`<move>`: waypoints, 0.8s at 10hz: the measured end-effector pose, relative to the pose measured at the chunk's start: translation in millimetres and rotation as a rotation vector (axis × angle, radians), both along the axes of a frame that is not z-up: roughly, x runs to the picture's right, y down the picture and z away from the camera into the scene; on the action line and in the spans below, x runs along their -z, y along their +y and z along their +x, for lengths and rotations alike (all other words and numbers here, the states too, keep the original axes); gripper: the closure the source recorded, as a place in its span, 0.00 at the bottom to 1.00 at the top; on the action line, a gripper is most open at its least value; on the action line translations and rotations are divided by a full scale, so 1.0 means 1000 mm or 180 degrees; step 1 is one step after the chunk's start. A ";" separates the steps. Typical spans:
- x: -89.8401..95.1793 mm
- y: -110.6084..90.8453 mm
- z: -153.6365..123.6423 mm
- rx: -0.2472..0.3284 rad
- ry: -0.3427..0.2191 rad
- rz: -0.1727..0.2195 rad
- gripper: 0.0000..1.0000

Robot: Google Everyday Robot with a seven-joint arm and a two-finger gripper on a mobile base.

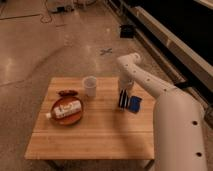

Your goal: Place the eraser on the white sponge

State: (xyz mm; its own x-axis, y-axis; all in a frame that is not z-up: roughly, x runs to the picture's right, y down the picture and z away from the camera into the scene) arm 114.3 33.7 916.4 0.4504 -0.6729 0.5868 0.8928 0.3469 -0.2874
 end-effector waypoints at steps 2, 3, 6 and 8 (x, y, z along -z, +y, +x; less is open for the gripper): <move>0.002 -0.001 -0.004 -0.0009 -0.0009 0.0004 0.84; 0.001 -0.003 0.003 -0.0035 0.0027 0.0020 0.93; 0.006 -0.005 0.044 -0.0169 0.0157 0.0055 1.00; 0.009 -0.006 0.052 -0.0212 0.0222 0.0071 1.00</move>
